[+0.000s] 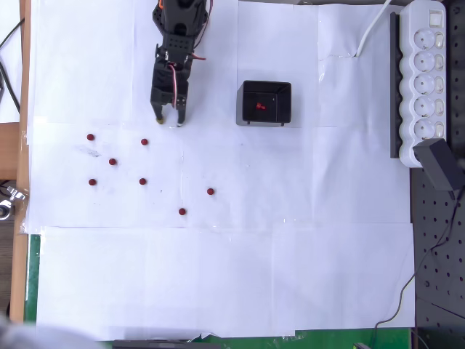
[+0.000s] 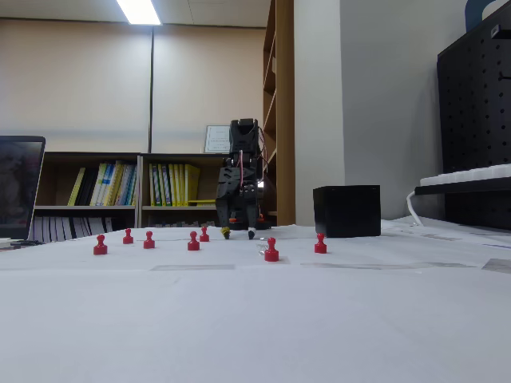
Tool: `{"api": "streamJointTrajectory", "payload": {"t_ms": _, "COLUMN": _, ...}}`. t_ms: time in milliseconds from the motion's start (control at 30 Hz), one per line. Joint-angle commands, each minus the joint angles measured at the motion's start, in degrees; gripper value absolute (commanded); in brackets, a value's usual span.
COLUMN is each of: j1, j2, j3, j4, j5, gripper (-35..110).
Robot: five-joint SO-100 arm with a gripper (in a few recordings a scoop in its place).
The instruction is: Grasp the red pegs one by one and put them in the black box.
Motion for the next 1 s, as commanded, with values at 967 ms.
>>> {"api": "streamJointTrajectory", "payload": {"t_ms": 967, "j1": 9.05, "j2": 23.99, "j3": 11.43, "j4": -20.39, "j5": -1.32, "gripper": 16}}
